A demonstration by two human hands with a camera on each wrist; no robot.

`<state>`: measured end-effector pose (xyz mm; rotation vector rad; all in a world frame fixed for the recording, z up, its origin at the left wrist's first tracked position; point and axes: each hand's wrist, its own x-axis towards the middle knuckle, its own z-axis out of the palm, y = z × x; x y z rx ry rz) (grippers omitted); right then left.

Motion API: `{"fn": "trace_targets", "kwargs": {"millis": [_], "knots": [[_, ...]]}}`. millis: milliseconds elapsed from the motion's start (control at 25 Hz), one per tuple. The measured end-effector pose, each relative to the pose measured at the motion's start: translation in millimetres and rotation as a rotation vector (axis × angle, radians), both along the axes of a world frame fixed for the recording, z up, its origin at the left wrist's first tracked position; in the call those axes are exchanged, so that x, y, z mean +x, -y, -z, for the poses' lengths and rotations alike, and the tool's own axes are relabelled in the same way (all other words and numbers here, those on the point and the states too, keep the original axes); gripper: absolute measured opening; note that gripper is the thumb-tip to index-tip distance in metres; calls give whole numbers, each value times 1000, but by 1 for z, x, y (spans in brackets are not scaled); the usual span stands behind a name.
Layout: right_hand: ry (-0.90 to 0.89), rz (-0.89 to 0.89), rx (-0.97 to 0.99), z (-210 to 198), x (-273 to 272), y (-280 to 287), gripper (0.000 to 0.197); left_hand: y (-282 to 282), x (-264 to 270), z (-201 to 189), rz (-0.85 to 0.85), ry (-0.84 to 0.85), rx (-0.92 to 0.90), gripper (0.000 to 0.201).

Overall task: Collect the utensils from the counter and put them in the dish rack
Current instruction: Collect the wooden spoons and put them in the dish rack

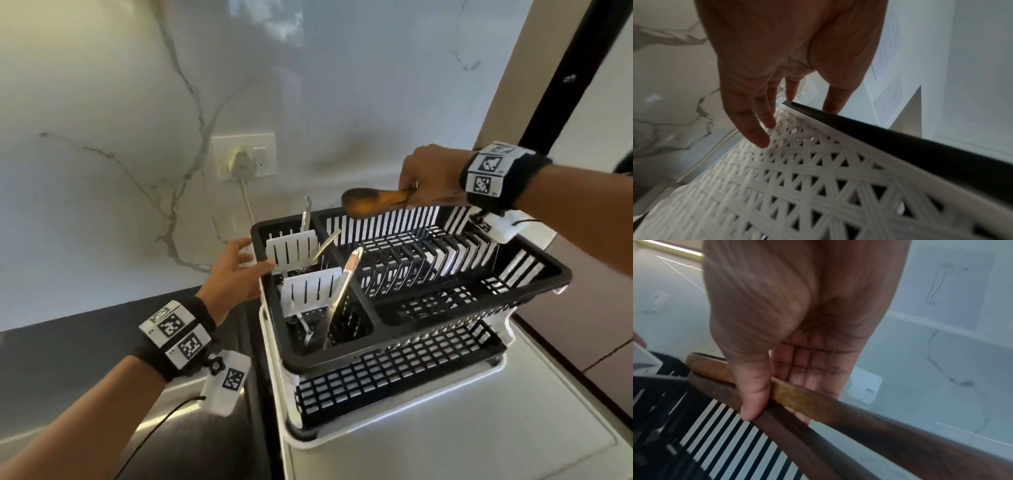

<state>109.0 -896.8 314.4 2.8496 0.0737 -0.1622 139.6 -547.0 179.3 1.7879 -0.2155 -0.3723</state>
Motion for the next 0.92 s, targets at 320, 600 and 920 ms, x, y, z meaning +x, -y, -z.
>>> {"fn": "trace_targets", "kwargs": {"millis": [320, 600, 920], "knots": [[-228, -150, 22, 69, 58, -3, 19, 5, 1, 7, -72, -40, -75, 53], [-369, -232, -89, 97, 71, -1, 21, 7, -3, 3, -81, -27, -26, 54], [-338, -117, 86, 80, 74, -3, 35, 9, -7, -4, -104, -38, -5, 54]]}}
